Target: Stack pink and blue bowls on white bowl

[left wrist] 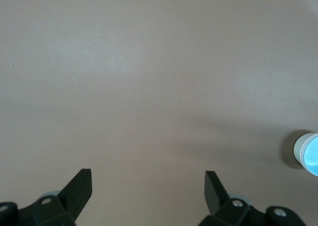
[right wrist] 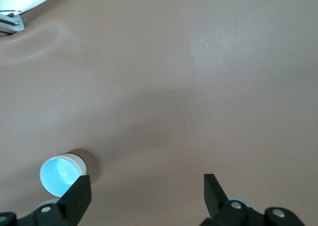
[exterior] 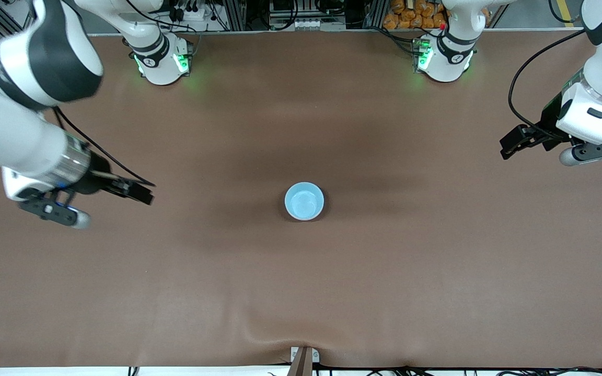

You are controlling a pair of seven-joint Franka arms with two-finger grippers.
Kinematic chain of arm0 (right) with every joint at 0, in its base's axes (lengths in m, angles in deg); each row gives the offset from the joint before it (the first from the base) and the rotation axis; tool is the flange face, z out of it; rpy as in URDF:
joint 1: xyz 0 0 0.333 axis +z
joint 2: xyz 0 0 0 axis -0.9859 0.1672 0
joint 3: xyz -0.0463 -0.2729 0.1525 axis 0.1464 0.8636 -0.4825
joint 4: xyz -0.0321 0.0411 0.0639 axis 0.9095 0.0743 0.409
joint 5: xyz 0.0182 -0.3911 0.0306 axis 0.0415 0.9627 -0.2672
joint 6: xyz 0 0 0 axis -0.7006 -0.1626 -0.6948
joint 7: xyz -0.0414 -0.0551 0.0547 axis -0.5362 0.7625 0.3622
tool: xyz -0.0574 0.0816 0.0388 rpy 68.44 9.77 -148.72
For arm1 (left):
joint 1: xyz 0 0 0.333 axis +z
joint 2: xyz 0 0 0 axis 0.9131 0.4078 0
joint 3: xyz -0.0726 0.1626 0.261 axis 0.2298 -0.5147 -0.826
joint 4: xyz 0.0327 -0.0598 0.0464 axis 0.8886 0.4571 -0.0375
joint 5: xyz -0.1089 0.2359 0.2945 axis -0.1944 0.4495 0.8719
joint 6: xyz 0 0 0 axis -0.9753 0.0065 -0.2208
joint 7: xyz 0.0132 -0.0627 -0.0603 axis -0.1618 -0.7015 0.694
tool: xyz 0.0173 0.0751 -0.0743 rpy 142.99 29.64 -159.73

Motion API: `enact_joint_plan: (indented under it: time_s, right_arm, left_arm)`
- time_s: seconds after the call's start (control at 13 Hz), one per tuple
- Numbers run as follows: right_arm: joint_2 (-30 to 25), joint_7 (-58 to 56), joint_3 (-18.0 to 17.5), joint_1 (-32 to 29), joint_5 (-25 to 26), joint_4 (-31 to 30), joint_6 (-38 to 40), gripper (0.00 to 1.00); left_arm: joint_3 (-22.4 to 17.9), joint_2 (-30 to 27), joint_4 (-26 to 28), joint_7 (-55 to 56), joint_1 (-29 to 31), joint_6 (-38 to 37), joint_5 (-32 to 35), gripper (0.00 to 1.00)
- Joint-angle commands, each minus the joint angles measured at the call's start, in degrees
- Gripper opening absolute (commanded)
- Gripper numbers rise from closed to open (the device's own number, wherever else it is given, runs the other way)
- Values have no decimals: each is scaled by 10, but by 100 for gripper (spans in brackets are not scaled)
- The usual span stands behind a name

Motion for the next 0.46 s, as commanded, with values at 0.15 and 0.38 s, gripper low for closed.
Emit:
enact_joint_plan:
  time_s: [0.15,0.38]
  right_arm:
    - [-131,-135,76,-2,5,-126,3,100]
    - [-213,-158,100,1,1,-225,-39,100]
  left_arm:
    - [10,-22,21,-10,2,4,9,100]
    - [10,-22,20,-10,2,4,9,100]
